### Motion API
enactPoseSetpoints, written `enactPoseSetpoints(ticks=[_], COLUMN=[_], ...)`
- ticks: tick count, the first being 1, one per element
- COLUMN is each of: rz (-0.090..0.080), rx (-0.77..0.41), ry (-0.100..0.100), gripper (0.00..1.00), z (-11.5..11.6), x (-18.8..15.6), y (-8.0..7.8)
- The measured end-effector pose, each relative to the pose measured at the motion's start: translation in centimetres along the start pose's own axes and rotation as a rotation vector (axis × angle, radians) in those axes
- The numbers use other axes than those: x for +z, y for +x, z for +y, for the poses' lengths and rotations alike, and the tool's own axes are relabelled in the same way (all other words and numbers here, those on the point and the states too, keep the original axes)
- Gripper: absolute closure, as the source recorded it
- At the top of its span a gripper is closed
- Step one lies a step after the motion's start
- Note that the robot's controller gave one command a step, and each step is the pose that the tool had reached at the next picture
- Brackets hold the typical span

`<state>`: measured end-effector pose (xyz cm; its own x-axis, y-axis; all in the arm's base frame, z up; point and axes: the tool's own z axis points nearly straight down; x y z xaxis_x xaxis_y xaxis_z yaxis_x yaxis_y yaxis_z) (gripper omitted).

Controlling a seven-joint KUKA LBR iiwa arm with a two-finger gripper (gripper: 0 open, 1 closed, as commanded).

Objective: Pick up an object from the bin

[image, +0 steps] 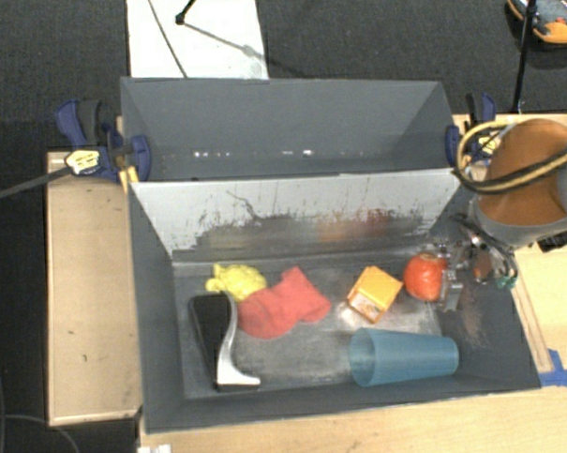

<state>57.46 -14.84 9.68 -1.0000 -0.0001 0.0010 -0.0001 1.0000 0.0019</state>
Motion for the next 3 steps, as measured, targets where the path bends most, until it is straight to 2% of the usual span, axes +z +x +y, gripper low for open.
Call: enactPoseSetpoints(ticks=[1,3], rz=[-0.01,0.002], rx=[-0.001,-0.001], ry=[0.003,0.0], gripper=[1.0,1.0], z=[-0.1,0.0], x=[-1.1,-3.8], y=[-0.3,0.0])
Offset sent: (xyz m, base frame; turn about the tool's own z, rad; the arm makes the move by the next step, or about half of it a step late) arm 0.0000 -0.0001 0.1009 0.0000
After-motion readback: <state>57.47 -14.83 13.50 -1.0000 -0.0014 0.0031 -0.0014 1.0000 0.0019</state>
